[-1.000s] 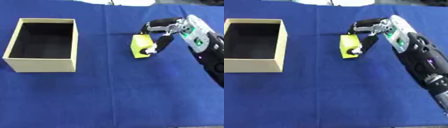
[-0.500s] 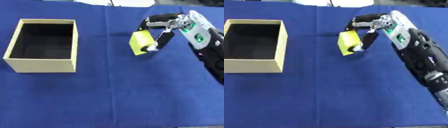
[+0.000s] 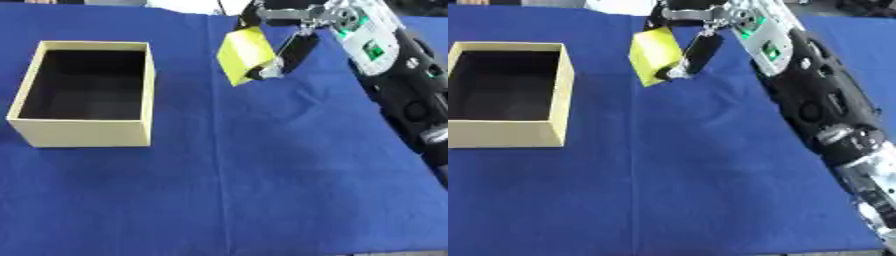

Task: Pick up objects on the table and place them in the box.

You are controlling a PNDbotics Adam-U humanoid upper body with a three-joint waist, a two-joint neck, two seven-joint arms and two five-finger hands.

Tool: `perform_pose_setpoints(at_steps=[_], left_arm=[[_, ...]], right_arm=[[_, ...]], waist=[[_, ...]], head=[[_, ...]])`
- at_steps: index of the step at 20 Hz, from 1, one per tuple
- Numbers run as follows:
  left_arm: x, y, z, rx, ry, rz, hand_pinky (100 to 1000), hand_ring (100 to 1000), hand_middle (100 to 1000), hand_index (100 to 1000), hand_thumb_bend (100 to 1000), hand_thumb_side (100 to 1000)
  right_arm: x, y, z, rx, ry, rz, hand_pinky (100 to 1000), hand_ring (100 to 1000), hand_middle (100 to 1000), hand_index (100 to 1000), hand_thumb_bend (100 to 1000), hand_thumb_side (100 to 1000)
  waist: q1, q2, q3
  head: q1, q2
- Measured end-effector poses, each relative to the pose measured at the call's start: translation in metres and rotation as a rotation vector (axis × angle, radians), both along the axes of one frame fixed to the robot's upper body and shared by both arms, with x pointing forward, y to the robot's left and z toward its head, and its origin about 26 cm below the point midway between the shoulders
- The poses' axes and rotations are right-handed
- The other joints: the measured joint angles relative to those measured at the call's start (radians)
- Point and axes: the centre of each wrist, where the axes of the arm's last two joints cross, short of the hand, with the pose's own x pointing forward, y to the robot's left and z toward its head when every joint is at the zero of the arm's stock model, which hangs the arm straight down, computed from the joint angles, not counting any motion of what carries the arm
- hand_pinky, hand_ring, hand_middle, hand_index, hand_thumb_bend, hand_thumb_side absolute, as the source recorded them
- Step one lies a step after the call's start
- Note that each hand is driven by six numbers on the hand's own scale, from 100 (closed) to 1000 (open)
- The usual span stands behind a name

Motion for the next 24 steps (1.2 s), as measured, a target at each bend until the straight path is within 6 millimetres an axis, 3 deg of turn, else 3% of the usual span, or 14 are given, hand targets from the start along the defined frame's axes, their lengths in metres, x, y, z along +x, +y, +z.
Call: perform_pose_setpoints(at_steps=[3, 13, 22, 24], left_arm=[[0.000, -0.001, 0.000, -0.003, 0.000, -0.002, 862, 805, 677, 592, 228, 787], [0.001, -0.005, 0.000, -0.016, -0.004, -0.022, 862, 805, 675, 592, 232, 787], [0.002, -0.007, -0.001, -0.020, 0.000, -0.033, 862, 805, 675, 591, 234, 789], [0.002, -0.008, -0.001, -0.025, 0.002, -0.036, 862, 805, 675, 591, 233, 790]], right_arm=[[-0.010, 0.030, 0.005, 0.044, -0.056, 0.036, 738, 752, 492, 594, 114, 100], [-0.047, 0.124, 0.001, 0.116, -0.165, 0.048, 761, 777, 515, 608, 207, 100], [-0.056, 0.173, -0.014, 0.132, -0.239, -0.062, 772, 791, 526, 613, 229, 100], [-0.055, 0.180, -0.020, 0.121, -0.240, -0.084, 773, 793, 531, 618, 192, 100]], waist=[[0.000, 0.000, 0.002], [0.006, 0.000, 0.021], [0.011, 0.000, 0.032], [0.012, 0.000, 0.032]], head=[[-0.005, 0.000], [-0.024, -0.014], [-0.035, -0.018], [-0.037, -0.018]])
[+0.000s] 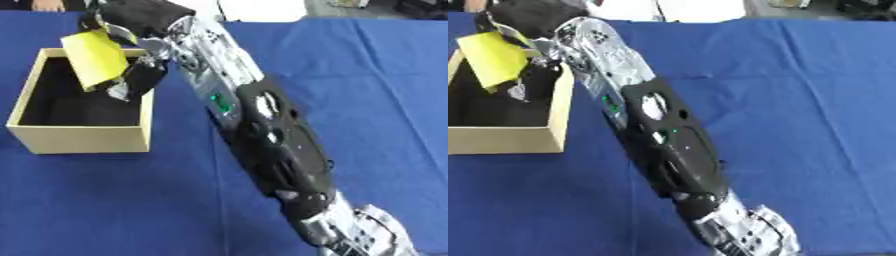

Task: Pick up objects on the table and place them in the box.

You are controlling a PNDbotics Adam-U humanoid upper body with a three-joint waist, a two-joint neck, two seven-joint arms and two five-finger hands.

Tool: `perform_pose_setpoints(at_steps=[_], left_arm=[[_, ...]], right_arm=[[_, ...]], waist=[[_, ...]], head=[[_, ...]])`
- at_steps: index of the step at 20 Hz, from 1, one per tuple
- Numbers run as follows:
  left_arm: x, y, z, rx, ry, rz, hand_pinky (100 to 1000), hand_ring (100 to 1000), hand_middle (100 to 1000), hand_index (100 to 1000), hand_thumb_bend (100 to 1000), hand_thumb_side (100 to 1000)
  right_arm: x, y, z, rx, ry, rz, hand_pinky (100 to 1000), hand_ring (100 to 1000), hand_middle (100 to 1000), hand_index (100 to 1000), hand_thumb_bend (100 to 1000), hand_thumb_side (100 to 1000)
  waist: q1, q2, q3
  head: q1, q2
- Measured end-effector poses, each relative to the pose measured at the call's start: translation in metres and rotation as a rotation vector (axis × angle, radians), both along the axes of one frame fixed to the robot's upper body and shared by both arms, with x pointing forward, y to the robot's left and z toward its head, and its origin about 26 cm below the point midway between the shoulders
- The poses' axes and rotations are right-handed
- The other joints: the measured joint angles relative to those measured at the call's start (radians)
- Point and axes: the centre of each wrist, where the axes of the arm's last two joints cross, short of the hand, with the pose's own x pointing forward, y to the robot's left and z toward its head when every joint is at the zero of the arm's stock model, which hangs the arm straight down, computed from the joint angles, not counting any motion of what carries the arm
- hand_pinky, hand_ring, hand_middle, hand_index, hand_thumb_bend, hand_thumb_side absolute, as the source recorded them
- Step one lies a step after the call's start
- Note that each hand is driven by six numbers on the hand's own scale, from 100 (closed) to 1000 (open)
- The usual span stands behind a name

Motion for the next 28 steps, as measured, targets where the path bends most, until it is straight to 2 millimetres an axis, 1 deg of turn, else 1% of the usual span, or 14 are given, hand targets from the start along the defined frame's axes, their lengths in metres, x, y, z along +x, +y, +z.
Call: perform_pose_setpoints(at_steps=[2, 7, 14, 17, 20, 22, 24, 25, 26, 27, 28], left_arm=[[0.000, 0.000, 0.000, 0.000, 0.001, -0.002, 862, 805, 675, 590, 232, 790], [0.000, -0.001, 0.000, 0.000, 0.001, -0.007, 862, 806, 676, 590, 230, 792], [0.000, -0.002, 0.000, 0.001, 0.002, -0.013, 863, 807, 676, 589, 225, 795], [0.000, -0.003, -0.001, -0.004, 0.003, -0.015, 863, 807, 676, 589, 224, 795], [0.000, -0.003, -0.001, -0.003, 0.004, -0.016, 863, 807, 677, 589, 224, 797], [0.000, -0.003, -0.001, -0.003, 0.005, -0.017, 863, 807, 677, 588, 223, 797], [0.000, -0.003, -0.001, -0.003, 0.005, -0.017, 863, 808, 677, 588, 222, 797], [0.000, -0.003, -0.001, -0.003, 0.005, -0.017, 863, 807, 677, 588, 221, 797], [0.000, -0.003, -0.001, -0.002, 0.005, -0.017, 863, 808, 677, 588, 221, 797], [0.000, -0.003, -0.001, -0.002, 0.005, -0.018, 863, 807, 677, 588, 221, 797], [0.000, -0.003, -0.001, -0.002, 0.005, -0.018, 863, 808, 677, 588, 221, 797]], right_arm=[[0.001, 0.005, -0.005, -0.002, 0.004, -0.025, 773, 793, 534, 623, 146, 100], [0.000, 0.012, -0.018, 0.008, 0.027, -0.069, 777, 799, 533, 635, 107, 100], [-0.004, 0.019, -0.025, 0.012, 0.039, -0.142, 795, 820, 559, 679, 100, 100], [-0.005, 0.021, -0.028, 0.014, 0.049, -0.162, 810, 836, 584, 747, 100, 100], [-0.005, 0.022, -0.030, 0.020, 0.053, -0.185, 823, 847, 596, 763, 100, 100], [-0.006, 0.022, -0.030, 0.026, 0.043, -0.208, 834, 860, 627, 785, 100, 101], [-0.006, 0.023, -0.031, 0.034, 0.033, -0.234, 842, 872, 663, 805, 100, 179], [-0.007, 0.024, -0.031, 0.038, 0.028, -0.248, 849, 883, 713, 827, 100, 265], [-0.007, 0.024, -0.032, 0.040, 0.024, -0.261, 855, 892, 753, 845, 111, 311], [-0.007, 0.024, -0.033, 0.038, 0.019, -0.273, 866, 909, 822, 873, 134, 399], [-0.007, 0.024, -0.033, 0.036, 0.014, -0.283, 871, 916, 853, 885, 150, 425]], waist=[[0.000, 0.000, 0.000], [0.001, 0.005, 0.003], [0.001, 0.013, 0.007], [0.001, 0.015, 0.009], [0.001, 0.017, 0.010], [0.001, 0.019, 0.010], [0.001, 0.019, 0.010], [0.001, 0.019, 0.011], [0.001, 0.019, 0.012], [0.001, 0.020, 0.012], [0.001, 0.020, 0.013]], head=[[-0.002, 0.000], [-0.008, 0.000], [-0.018, -0.003], [-0.021, -0.008], [-0.023, -0.009], [-0.024, -0.009], [-0.026, -0.009], [-0.027, -0.009], [-0.028, -0.009], [-0.029, -0.009], [-0.030, -0.009]])
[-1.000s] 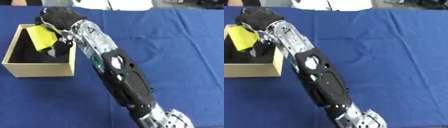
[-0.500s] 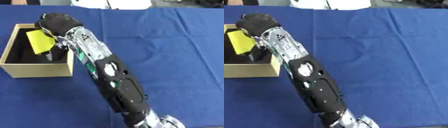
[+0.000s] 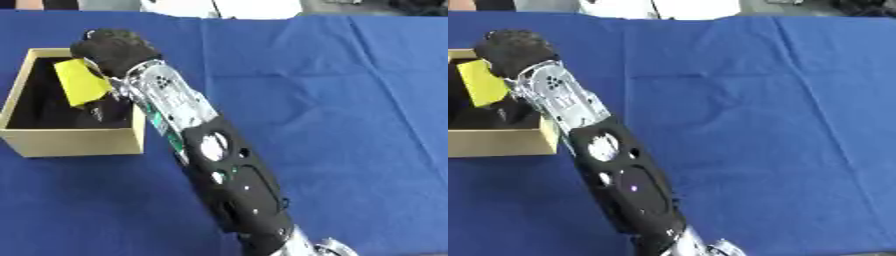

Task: Pick up objects on the table and place them in the box.

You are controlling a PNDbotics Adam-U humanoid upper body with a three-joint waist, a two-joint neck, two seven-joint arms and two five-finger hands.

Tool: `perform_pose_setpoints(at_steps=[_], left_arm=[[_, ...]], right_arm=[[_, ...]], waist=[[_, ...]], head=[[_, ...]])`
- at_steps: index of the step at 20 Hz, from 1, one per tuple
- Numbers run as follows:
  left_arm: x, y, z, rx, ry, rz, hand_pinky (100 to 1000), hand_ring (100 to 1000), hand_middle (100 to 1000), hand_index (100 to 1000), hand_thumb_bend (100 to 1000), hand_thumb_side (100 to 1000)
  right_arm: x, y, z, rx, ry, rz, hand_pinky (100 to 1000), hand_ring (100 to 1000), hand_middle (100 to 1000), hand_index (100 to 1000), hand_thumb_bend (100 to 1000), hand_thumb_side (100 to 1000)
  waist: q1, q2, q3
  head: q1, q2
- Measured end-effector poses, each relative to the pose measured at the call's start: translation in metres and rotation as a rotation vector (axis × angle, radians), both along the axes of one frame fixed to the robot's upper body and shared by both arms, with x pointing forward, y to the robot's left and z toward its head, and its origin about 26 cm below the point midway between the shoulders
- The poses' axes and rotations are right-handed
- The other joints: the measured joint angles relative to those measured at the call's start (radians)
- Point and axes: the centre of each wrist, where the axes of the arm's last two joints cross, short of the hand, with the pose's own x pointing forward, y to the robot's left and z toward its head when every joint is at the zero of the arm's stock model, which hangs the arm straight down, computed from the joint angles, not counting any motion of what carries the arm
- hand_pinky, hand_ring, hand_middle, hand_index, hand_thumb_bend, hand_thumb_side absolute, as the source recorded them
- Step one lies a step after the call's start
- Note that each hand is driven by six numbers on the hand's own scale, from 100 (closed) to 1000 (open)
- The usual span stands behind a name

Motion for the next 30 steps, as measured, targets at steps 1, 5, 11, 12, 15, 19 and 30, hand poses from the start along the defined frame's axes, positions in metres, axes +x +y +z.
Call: perform_pose_setpoints(at_steps=[1, 5, 11, 12, 15, 19, 30], left_arm=[[0.000, 0.000, 0.000, 0.000, 0.000, 0.000, 863, 808, 677, 588, 221, 797], [0.000, 0.000, 0.001, 0.002, -0.003, -0.003, 863, 808, 677, 588, 221, 797], [0.001, -0.001, 0.001, 0.003, -0.006, -0.005, 864, 808, 677, 588, 220, 797], [0.001, -0.001, 0.001, 0.003, -0.006, -0.005, 864, 808, 677, 588, 221, 797], [0.001, -0.001, 0.002, 0.003, -0.007, -0.006, 864, 808, 677, 588, 222, 797], [0.001, -0.001, 0.002, 0.003, -0.007, -0.006, 863, 807, 677, 588, 220, 798], [0.001, -0.001, 0.002, 0.003, -0.007, -0.006, 863, 807, 677, 588, 224, 798]], right_arm=[[0.000, 0.000, 0.000, -0.002, -0.002, -0.006, 884, 932, 895, 911, 198, 444], [-0.001, 0.003, -0.003, -0.018, 0.000, -0.028, 917, 970, 954, 981, 254, 509], [-0.002, 0.005, -0.004, -0.033, -0.003, -0.046, 931, 987, 971, 989, 299, 614], [-0.002, 0.004, -0.004, -0.034, -0.002, -0.045, 932, 988, 972, 990, 300, 621], [-0.003, 0.003, -0.002, -0.031, -0.005, -0.045, 936, 994, 983, 996, 318, 642], [-0.004, 0.002, 0.002, -0.023, -0.013, -0.046, 937, 995, 984, 994, 321, 617], [-0.013, -0.013, 0.027, 0.096, -0.075, -0.004, 865, 919, 877, 930, 100, 465]], waist=[[0.000, 0.000, 0.001], [0.000, 0.003, 0.003], [0.000, 0.005, 0.003], [0.000, 0.005, 0.003], [0.000, 0.005, 0.003], [0.001, 0.005, 0.002], [0.006, 0.005, -0.003]], head=[[0.000, 0.000], [-0.001, 0.000], [-0.005, 0.000], [-0.006, 0.000], [-0.010, 0.000], [-0.010, 0.000], [-0.010, 0.001]])
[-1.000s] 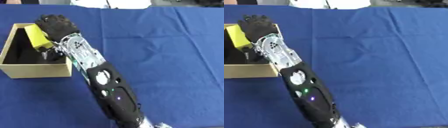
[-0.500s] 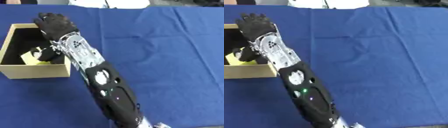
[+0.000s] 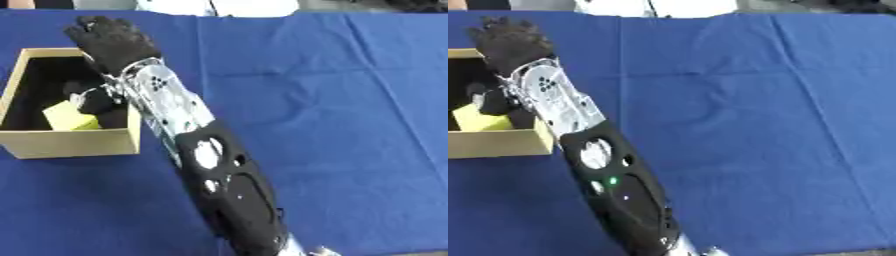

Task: Pick up objects on the table and place them in the box.

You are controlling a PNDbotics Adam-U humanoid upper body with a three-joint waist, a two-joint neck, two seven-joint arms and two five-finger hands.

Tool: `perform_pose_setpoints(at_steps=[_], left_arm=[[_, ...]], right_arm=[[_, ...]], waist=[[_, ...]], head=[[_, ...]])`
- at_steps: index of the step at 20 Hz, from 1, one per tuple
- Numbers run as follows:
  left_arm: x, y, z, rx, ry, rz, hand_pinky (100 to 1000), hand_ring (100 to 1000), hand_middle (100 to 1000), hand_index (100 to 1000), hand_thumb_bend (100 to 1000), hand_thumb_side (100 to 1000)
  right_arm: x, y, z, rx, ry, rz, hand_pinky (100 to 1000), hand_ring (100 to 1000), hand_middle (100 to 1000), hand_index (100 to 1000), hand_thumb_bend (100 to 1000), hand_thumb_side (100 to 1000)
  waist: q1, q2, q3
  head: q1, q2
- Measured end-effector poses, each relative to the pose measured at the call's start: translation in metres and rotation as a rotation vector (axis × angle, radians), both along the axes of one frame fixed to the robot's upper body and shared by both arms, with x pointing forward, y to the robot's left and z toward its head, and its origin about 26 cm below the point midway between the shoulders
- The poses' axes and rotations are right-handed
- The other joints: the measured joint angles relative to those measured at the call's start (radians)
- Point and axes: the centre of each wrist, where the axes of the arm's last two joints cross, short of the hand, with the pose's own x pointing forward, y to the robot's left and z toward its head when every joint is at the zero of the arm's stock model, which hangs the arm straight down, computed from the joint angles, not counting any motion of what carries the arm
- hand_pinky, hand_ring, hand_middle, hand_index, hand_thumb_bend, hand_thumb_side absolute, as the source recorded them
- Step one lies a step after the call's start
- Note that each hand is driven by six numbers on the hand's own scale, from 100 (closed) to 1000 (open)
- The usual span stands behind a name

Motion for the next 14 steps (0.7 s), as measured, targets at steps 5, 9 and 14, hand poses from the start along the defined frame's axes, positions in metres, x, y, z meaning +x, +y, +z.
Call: perform_pose_setpoints(at_steps=[5, 9, 14], left_arm=[[0.000, 0.000, 0.000, -0.001, -0.001, 0.001, 864, 807, 677, 589, 225, 798], [0.000, 0.000, 0.000, -0.002, -0.002, 0.003, 863, 807, 677, 589, 227, 797], [-0.001, 0.001, -0.002, -0.003, 0.000, 0.006, 863, 807, 678, 589, 229, 799]], right_arm=[[-0.005, -0.032, 0.034, 0.230, -0.105, 0.121, 816, 865, 806, 893, 100, 458], [-0.001, -0.064, 0.050, 0.376, -0.136, 0.217, 774, 832, 782, 882, 100, 587], [0.012, -0.107, 0.059, 0.501, -0.137, 0.278, 742, 812, 768, 882, 100, 636]], waist=[[0.002, 0.000, -0.004], [0.006, -0.002, -0.010], [0.007, -0.003, -0.017]], head=[[0.002, 0.001], [0.010, 0.001], [0.023, 0.001]])
